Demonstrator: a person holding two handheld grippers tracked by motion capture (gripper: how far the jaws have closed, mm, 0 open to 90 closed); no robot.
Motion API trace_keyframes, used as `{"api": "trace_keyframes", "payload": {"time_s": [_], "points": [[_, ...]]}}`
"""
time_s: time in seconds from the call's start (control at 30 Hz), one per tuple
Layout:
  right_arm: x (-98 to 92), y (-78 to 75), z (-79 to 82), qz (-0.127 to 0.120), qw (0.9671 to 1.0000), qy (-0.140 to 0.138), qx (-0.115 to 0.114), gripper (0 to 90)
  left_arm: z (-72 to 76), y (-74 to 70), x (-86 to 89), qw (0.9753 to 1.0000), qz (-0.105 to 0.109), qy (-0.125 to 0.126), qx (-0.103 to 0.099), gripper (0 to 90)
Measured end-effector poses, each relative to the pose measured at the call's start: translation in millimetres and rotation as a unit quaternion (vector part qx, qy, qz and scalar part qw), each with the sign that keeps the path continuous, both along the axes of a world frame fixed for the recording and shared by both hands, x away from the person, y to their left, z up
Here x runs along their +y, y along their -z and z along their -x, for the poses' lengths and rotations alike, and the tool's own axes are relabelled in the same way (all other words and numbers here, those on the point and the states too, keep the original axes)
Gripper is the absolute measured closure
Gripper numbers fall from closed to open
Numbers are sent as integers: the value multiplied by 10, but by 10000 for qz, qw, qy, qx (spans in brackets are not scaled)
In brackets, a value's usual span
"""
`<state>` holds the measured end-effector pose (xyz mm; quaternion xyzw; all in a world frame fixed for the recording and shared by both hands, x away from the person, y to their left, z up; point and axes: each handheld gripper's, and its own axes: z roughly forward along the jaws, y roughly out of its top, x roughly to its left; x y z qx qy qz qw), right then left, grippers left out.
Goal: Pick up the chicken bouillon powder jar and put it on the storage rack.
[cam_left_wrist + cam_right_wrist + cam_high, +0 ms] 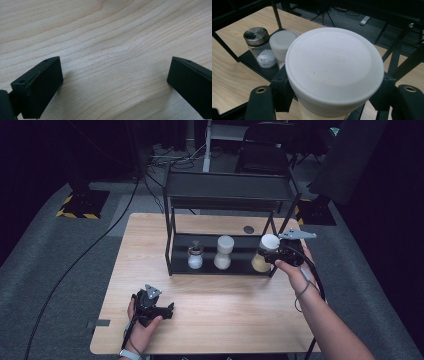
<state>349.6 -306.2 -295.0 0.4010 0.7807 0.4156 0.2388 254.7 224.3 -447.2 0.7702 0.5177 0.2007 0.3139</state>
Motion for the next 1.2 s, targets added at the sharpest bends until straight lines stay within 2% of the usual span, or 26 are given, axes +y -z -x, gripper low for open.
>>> {"api": "trace_keyframes", "payload": {"time_s": [0.33, 0.57, 0.83, 1.2], "points": [[88, 162, -209, -9, 10000, 48, 61, 341, 0, 0, 0, 10000, 1, 0, 0, 3], [184, 241, -327, 118, 9998, 54, 123, 340, 0, 0, 1, 10000, 2, 1, 1, 3], [282, 335, -477, 247, 9993, 68, 275, 341, 0, 0, 1, 10000, 0, 1, 1, 3], [373, 459, -644, 289, 9984, 119, 464, 340, -1, -2, 0, 10000, -4, 1, 4, 3]]}}
